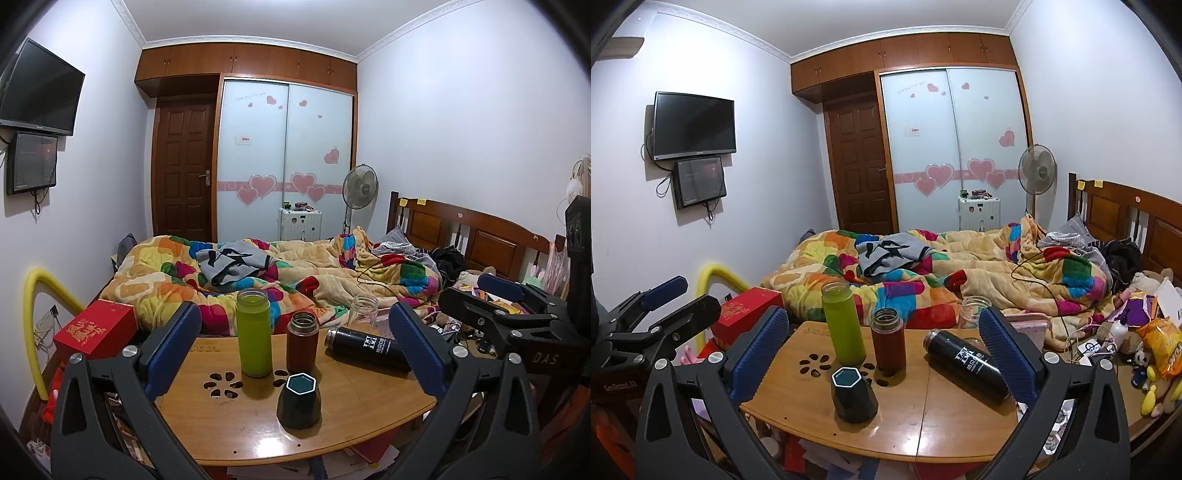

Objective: Flip cup upside down

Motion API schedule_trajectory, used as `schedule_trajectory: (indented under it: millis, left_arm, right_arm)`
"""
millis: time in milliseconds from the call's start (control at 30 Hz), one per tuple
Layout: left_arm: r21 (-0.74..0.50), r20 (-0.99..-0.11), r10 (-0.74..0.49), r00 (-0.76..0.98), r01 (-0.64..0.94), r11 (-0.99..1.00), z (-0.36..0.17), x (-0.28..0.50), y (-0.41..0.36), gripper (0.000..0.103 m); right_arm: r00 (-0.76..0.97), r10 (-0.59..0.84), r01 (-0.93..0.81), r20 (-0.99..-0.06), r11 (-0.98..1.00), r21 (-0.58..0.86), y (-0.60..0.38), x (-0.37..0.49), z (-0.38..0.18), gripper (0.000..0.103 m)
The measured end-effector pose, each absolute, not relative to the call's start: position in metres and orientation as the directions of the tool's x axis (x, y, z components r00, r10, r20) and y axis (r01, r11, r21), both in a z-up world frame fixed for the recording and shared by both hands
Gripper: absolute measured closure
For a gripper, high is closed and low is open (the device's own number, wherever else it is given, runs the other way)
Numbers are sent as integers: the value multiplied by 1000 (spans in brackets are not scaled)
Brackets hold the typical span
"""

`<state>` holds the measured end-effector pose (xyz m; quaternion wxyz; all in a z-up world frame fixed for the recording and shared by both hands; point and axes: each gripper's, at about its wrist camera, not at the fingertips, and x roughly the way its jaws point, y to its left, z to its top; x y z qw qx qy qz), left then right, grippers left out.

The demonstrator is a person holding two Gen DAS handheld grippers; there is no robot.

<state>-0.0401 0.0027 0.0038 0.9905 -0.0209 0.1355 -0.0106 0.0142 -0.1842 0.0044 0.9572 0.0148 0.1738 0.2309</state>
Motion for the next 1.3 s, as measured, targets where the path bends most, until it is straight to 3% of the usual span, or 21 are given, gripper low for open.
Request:
schedule_trajectory:
  millis: [1300]
  left_arm:
    - [-97, -289, -69, 955, 43, 994, 2, -37, -5, 0]
  right_arm:
    - [829, 451, -439, -330, 891, 114, -190, 15, 7, 0]
